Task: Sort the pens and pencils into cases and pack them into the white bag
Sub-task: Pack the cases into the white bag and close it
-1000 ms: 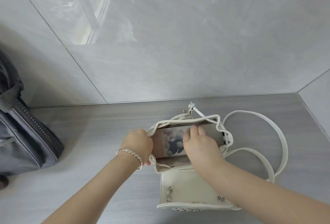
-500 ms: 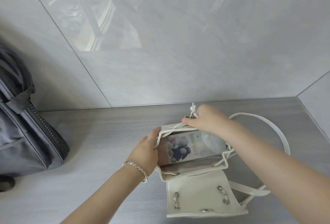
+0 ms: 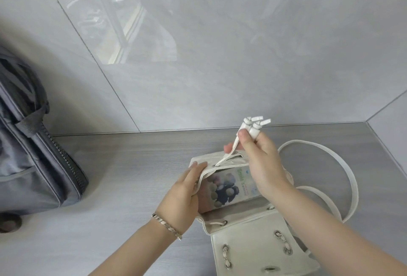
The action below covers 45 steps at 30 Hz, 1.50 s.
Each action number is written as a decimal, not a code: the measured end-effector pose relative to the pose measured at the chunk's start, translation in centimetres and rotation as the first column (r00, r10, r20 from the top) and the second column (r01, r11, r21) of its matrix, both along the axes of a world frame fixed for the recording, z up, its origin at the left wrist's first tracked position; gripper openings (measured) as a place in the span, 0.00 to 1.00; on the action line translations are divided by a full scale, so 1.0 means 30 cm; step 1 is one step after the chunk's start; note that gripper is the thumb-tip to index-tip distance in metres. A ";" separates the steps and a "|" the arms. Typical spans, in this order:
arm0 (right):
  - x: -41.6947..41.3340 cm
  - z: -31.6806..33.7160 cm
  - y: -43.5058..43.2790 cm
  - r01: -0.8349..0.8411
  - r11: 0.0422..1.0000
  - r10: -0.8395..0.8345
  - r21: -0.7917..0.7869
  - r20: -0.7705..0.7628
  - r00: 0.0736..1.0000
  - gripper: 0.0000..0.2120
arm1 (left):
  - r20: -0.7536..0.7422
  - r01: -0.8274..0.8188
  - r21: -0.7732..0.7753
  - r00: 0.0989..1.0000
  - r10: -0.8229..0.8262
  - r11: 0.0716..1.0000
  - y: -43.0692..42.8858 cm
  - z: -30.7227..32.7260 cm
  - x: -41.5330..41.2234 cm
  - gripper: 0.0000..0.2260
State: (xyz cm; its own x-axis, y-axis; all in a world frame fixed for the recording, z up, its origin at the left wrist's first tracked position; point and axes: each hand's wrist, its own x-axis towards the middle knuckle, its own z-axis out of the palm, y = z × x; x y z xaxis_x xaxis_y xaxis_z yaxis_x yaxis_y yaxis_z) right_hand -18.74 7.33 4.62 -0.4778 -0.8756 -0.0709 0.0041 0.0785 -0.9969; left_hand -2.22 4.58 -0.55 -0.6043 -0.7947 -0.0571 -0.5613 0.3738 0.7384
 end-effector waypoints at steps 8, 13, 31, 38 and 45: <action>0.035 -0.076 0.081 -0.143 0.968 0.169 -0.206 0.111 0.979 0.14 | 0.122 0.059 -0.406 0.992 -0.010 0.912 -0.010 -0.110 0.032 0.45; 0.050 -0.208 0.163 -0.200 0.980 0.198 -0.005 0.141 0.970 0.10 | 0.311 0.394 -0.468 0.911 -0.271 0.791 -0.034 -0.178 0.139 0.27; 0.115 -0.139 0.179 -0.023 0.997 0.025 0.067 -0.029 0.999 0.10 | 0.831 0.960 0.227 -0.104 -0.546 0.163 -0.216 0.053 -0.376 0.62; 0.175 -0.072 0.197 -0.102 0.990 0.095 0.099 0.075 0.993 0.16 | 0.884 0.976 0.082 0.023 -0.468 0.204 -0.197 -0.078 -0.309 0.50; 0.182 -0.098 0.191 -0.053 0.998 0.053 0.039 0.013 0.999 0.18 | 0.814 0.942 -0.289 0.335 -0.475 0.168 -0.254 -0.097 -0.229 0.54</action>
State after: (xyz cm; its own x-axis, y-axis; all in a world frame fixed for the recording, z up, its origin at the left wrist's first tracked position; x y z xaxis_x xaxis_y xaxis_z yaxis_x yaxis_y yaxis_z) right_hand -13.28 13.07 1.67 -0.4295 -0.8962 -0.1111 0.0112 0.1177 -0.9930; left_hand -9.09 -3.02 -3.46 -0.9512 0.1040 -0.2906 0.1648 0.9672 -0.1931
